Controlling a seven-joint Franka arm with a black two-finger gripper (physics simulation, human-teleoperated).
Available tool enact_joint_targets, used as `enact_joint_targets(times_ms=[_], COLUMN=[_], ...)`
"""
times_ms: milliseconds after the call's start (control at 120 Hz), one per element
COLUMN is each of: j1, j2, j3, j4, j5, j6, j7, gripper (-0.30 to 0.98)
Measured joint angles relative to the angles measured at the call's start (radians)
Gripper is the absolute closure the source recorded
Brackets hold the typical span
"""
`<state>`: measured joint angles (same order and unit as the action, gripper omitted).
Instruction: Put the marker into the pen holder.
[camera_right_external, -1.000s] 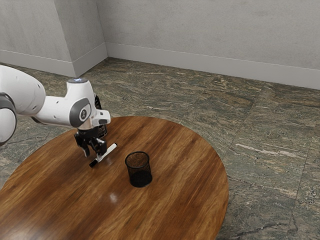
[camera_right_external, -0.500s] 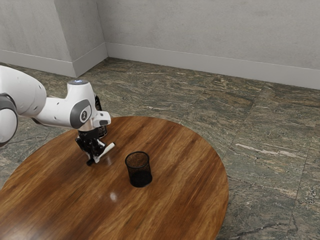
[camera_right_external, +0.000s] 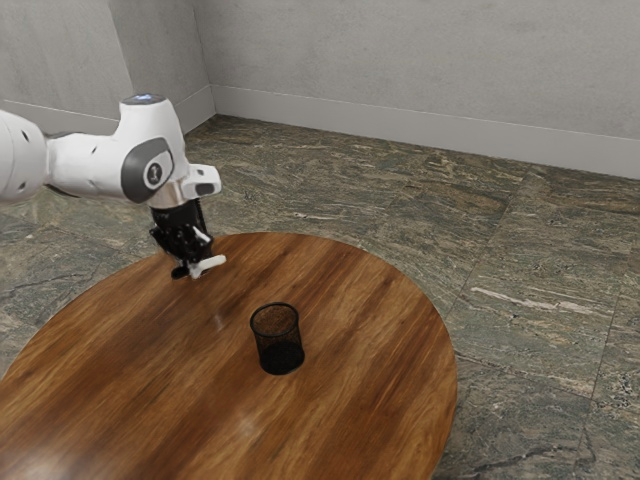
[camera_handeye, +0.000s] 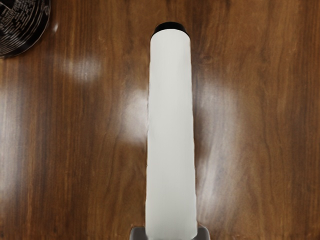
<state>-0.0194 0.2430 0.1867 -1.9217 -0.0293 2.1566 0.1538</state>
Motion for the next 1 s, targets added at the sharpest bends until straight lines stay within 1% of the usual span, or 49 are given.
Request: enact_joint_targets(times_ms=[100, 200, 333, 458, 558, 642, 758, 1000], j1=[-0.021, -0.035, -0.040, -0.039, -0.041, -0.039, -0.042, -0.057], j2=[-0.055, -0.084, -0.082, -0.050, 0.059, 0.117, 0.147, 0.173], j3=[-0.006, -0.046, -0.123, -0.202, -0.226, -0.240, -0.291, -0.331], j4=[0.043, 0.103, 0.124, 0.201, 0.344, 0.408, 0.426, 0.423], j5=[0.038, 0.078, 0.138, 0.170, 0.173, 0.172, 0.172, 0.166], j6=[-0.113, -0.277, -0.492, -0.626, -0.690, -0.724, -0.754, -0.780], j7=[-0.013, -0.028, -0.048, -0.062, -0.071, -0.078, -0.090, -0.122], gripper=[0.79, 0.79, 0.79, 0.78, 0.78, 0.78, 0.77, 0.77])
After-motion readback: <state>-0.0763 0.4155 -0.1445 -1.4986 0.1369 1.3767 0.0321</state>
